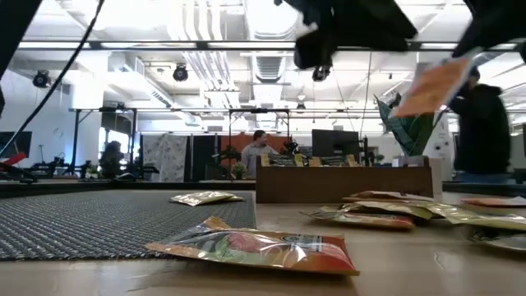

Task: Pick & Place Tea
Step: Put the white tea bag into the right section of the wooden organizer

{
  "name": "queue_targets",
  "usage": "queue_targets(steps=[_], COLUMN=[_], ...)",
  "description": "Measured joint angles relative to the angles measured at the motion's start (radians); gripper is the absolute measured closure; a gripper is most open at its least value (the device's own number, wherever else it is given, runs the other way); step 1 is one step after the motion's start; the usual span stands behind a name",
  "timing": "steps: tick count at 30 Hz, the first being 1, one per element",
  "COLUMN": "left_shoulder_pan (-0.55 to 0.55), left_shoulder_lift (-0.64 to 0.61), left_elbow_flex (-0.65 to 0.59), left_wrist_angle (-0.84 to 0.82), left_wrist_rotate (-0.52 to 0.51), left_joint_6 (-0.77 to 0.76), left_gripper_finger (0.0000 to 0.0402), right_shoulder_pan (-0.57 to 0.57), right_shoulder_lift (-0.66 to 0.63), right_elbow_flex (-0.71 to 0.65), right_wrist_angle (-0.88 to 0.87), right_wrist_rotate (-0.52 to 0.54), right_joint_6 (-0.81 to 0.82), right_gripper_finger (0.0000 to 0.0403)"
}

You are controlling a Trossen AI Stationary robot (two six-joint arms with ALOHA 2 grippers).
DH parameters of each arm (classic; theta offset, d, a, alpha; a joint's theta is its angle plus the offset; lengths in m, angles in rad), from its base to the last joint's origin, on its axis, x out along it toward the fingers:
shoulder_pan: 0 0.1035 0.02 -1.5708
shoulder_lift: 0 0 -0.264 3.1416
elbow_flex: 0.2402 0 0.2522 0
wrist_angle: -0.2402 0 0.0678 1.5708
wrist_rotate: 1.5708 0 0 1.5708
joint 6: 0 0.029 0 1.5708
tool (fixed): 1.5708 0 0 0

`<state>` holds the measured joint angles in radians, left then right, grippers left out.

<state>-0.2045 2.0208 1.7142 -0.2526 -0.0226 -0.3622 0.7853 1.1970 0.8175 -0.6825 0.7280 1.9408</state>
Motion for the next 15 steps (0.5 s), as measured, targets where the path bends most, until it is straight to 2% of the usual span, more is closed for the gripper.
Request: queue_targets(steps=[3, 9, 12, 15], left_shoulder_pan=[-0.021, -0.086, -0.115, -0.135], left_shoulder_lift=[-0.047, -0.123, -0.145, -0.155], left_elbow_flex=[-0.001, -0.002, -0.003, -0.007], left_wrist_angle=[-0.032, -0.186, -0.267, -0.326], left_wrist_rotate=[-0.108, -0.454, -0.604, -0.688], left_joint_6=[0.02, 0.059, 0.038, -0.019], left_gripper_finger=[0.0339, 0.0339, 0.0339, 0.0339], right_shoulder_pan=[-0.035, -0.141, -0.205, -0.249], right_shoulder_lift=[0.006, 0.062, 0.106, 0.155], right_elbow_flex=[0.054, 0.174, 0.218, 0.268], right_wrist_angle=[-0.1, -0.413, -0.453, -0.444], right_wrist_rotate=[0.039, 0.139, 0.159, 0.153], right_joint_6=[0.006, 0.189, 0.199, 0.111], right_gripper_finger=[0.0394, 0.0394, 0.0394, 0.0394])
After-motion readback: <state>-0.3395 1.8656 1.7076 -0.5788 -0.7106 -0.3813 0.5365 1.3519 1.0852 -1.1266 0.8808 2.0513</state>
